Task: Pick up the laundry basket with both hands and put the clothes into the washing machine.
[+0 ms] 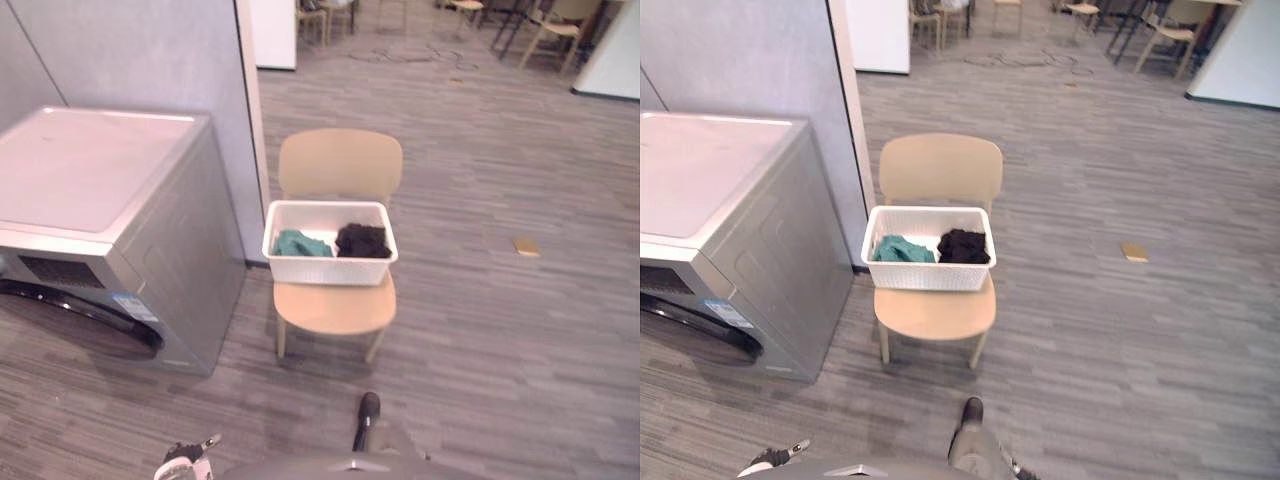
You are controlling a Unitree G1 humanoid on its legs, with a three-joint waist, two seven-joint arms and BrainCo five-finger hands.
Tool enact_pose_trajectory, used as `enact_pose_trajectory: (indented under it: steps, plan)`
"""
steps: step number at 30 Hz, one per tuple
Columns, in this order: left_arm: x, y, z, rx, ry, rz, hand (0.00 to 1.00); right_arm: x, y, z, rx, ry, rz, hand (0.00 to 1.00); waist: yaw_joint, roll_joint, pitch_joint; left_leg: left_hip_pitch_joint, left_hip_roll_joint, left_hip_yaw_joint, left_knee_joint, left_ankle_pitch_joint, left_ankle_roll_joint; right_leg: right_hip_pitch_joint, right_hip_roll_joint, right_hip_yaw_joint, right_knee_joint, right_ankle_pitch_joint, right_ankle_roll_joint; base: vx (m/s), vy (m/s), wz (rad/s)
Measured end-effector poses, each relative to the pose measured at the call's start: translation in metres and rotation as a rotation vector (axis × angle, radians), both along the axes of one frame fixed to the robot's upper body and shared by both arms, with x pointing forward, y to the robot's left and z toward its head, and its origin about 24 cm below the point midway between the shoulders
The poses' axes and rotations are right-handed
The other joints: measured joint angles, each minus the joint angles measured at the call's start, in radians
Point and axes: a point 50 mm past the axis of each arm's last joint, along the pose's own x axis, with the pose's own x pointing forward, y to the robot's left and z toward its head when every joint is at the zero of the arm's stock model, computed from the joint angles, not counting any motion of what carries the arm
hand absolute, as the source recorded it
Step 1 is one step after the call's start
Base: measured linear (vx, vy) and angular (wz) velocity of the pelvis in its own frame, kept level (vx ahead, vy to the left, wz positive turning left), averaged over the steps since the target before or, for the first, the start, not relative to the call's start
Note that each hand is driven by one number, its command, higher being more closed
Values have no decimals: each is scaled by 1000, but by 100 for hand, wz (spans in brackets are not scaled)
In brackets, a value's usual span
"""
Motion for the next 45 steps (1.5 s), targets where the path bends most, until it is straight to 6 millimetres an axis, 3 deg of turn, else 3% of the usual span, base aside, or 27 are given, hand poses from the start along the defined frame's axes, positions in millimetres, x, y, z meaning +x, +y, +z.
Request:
enact_pose_trajectory:
  steps: [1, 2, 3, 4, 6, 8, 11, 15, 16, 19, 21, 24, 26, 27, 30, 32, 33, 34, 35, 37, 38, 39, 40, 41, 42, 44, 45]
  plan:
    - [-6, 2, 0, 2, 16, 5, 0, -2, 3, -1, 7, 4, -3, 0, 3, -15, -4, -3, 3, -7, 8, 2, -3, 4, 4, 27, 106, -27, 12, -100, -154, 30]
    - [-17, 5, -1, 7, 37, 26, 0, -5, 9, -2, 22, 9, -6, 0, 15, -48, -16, -23, -1, -26, 29, 2, -3, 42, 23, 78, 218, -72, 59, -61, -150, 34]
    - [-21, 8, 0, 12, 45, 40, 0, -4, 12, -3, 29, 5, -3, 0, 22, -65, -20, -47, -7, -46, 51, 2, -4, 102, 41, 116, 198, -108, 92, -87, -181, 42]
    - [-22, 8, -1, 12, 45, 51, 0, -2, 13, -3, 30, 5, 18, 0, 29, -76, -24, -76, -22, -64, 65, 15, -4, 157, 54, 138, 73, -183, 99, -86, -135, 35]
    - [-19, 0, -2, -8, 38, 64, 0, 11, 4, 1, -9, -23, 77, 0, 53, -49, -45, -147, -33, -84, 29, 92, 14, 222, 90, 152, -193, -213, 51, -113, -102, 7]
    - [-14, -6, -3, -19, 30, 44, 0, 40, 1, 8, -32, -81, 145, 0, 55, -13, -31, -218, -20, -103, 38, 120, 11, 236, 116, 168, -348, -183, 18, -201, -79, 0]
    - [-7, -8, -2, -14, 16, 20, 0, 57, 10, 10, -22, -111, 195, 0, 64, 2, -18, -279, -3, -154, 82, 160, 5, 250, 135, 147, -415, -125, 3, -251, -62, 25]
    - [-3, -10, -2, -6, 14, -24, 0, 56, 8, 9, -28, -108, 196, 0, 61, 12, -2, -286, 14, -167, 49, 166, 2, 266, 138, 100, -426, -121, -2, -244, -9, 43]
    - [1, -9, -1, -4, 9, -39, 0, 55, 8, 9, -33, -107, 194, 0, 58, 28, 4, -297, 17, -158, 40, 164, 9, 269, 137, 91, -443, -108, 2, -260, -1, 47]
    - [-2, -8, -2, -2, 22, -43, 0, 52, 3, 9, -42, -107, 171, 0, 43, 18, 8, -306, 15, -84, -39, 177, 62, 272, 111, 69, -505, -88, 18, -148, 29, 56]
    - [-2, -6, -2, 4, 25, -43, 0, 46, 2, 8, -44, -92, 170, 0, 33, 14, 9, -304, -2, -51, -100, 182, 69, 276, 83, 45, -546, -80, 31, -87, 90, 71]
    - [-1, -10, -2, 2, 29, -53, 0, 43, -9, 10, -67, -86, 154, 0, 22, 34, 26, -313, -21, -42, -122, 205, 57, 329, 62, 6, -599, -55, 46, -24, 127, 81]
    - [0, -9, -2, 9, 29, -64, 0, 39, -8, 8, -70, -66, 172, 0, 21, 18, 27, -309, -48, -25, -153, 224, 33, 340, 27, -9, -624, -51, 57, 11, 162, 75]
    - [2, -9, -2, 10, 26, -64, 0, 38, -9, 9, -74, -63, 177, 0, 19, 20, 28, -313, -54, -24, -143, 236, 50, 342, 17, -13, -626, -47, 66, 54, 157, 44]
    - [-11, -15, -5, -10, 64, -71, 0, 38, -19, 11, -97, -60, 165, 0, 18, 57, 22, -325, -80, -20, -129, 273, 47, 392, -8, -33, -664, -34, 99, 73, 179, 29]
    - [-6, -9, -3, 10, 58, -114, 0, 37, -16, 10, -87, -55, 169, 0, 14, 33, 25, -317, -134, -29, -175, 272, 44, 387, -50, -37, -667, -49, 122, 113, 218, 46]
    - [1, -7, -2, 22, 50, -152, 0, 35, -12, 8, -79, -44, 184, 0, 15, 10, 26, -313, -166, -31, -171, 292, 90, 375, -89, -39, -656, -56, 143, 144, 220, 36]
    - [1, -8, -2, 22, 52, -171, 0, 36, -15, 9, -89, -41, 193, 0, 19, 29, 21, -315, -166, -27, -165, 284, 92, 378, -94, -43, -649, -55, 150, 158, 196, 24]
    - [3, -10, -2, 27, 54, -210, 0, 36, -16, 10, -97, -36, 210, 0, 18, 26, 21, -316, -187, -27, -154, 289, 109, 388, -111, -53, -643, -53, 162, 180, 186, 28]
    - [14, -7, 1, 61, 37, -311, 0, 41, -14, 10, -102, -44, 240, 0, 18, 10, 11, -309, -228, -30, -165, 276, 129, 373, -147, -24, -571, -23, 109, 203, 220, 29]
    - [22, -7, 2, 71, 17, -344, 0, 53, -15, 14, -118, -74, 273, 0, 18, 17, 12, -309, -219, -29, -175, 277, 132, 292, -144, 1, -411, -9, 70, 150, 158, 9]
    - [26, -7, 4, 79, 2, -357, 0, 62, -14, 16, -127, -91, 299, 0, 15, 20, 14, -313, -207, -29, -172, 277, 132, 235, -138, 21, -309, -7, 36, 105, 92, 7]
    - [39, 1, 10, 114, -37, -391, 0, 81, -4, 22, -139, -144, 387, 0, 14, 7, 28, -311, -174, -36, -159, 277, 131, 120, -87, 103, -45, 9, -8, 94, 63, 5]
    - [45, 5, 12, 130, -54, -406, 0, 85, 2, 22, -136, -164, 412, 0, 13, -4, 35, -312, -163, -50, -149, 276, 132, 83, -51, 138, 40, 11, -8, 91, -12, 19]
    - [55, 11, 16, 153, -80, -428, 0, 93, 11, 25, -129, -202, 434, 0, 12, -16, 48, -314, -143, -72, -135, 277, 131, 46, 12, 188, 143, 8, 0, 97, -71, 51]
    - [82, 15, 27, 182, -151, -464, 0, 99, 21, 30, -131, -266, 421, 0, 12, -39, 63, -342, -103, -167, -92, 279, 130, -41, 181, 249, 314, -42, 77, 117, -110, 93]
    - [87, 12, 28, 180, -169, -466, 0, 100, 20, 31, -136, -279, 411, 0, 13, -43, 63, -347, -102, -192, -88, 278, 128, -56, 195, 239, 325, -59, 86, 102, -103, 118]
